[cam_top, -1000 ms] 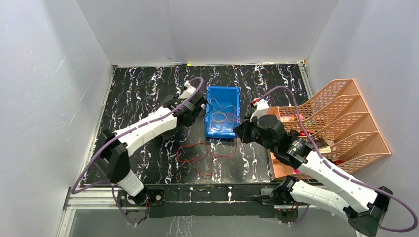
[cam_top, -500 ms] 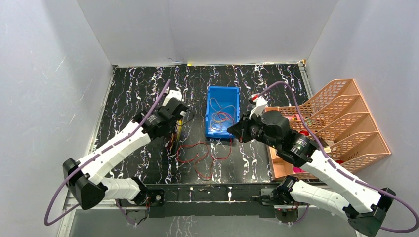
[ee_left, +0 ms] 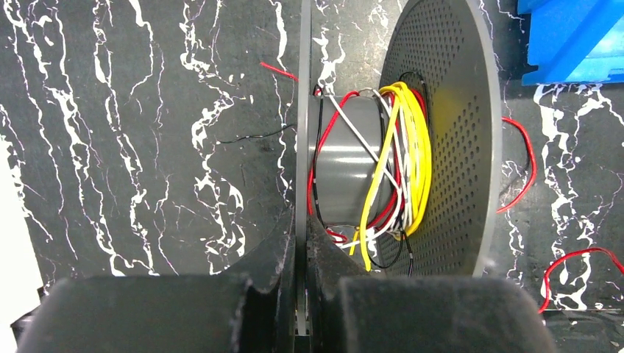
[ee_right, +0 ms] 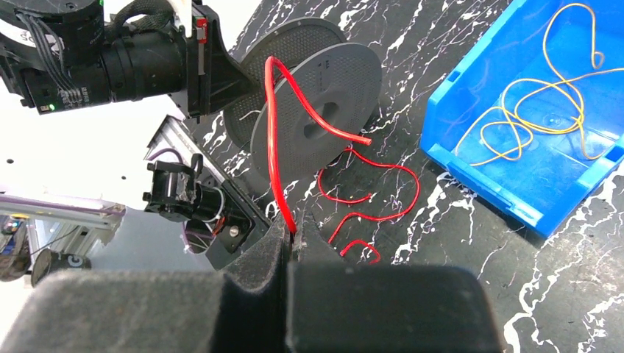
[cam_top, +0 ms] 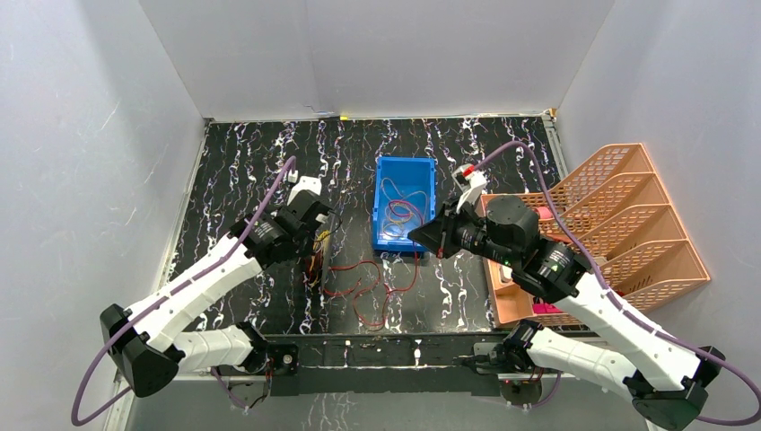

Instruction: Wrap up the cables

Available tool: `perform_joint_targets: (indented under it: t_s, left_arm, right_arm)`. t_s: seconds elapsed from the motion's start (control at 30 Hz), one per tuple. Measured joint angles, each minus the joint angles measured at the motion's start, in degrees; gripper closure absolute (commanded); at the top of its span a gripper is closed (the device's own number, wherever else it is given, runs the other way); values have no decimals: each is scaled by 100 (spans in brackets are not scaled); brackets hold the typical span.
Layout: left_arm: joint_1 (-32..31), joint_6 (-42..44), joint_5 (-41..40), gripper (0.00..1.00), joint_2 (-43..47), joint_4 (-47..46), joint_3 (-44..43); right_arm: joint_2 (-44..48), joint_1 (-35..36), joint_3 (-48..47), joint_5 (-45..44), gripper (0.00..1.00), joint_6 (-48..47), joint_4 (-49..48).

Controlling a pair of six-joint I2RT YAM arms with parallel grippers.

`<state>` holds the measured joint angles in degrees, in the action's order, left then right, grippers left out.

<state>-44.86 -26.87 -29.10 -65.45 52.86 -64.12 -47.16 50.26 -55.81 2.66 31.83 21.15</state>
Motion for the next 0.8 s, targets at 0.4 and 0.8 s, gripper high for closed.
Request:
perform_joint_targets:
  t_s: [0.4,0.8]
  left_arm:
    - [-24,-79,960,100,118,-39,59]
    - [-76,-282,1637,100,450,11,127]
  right_arm:
    - [-212,0,-302,221,100,61,81]
    - [-330,0,-925,24,100,-232,221]
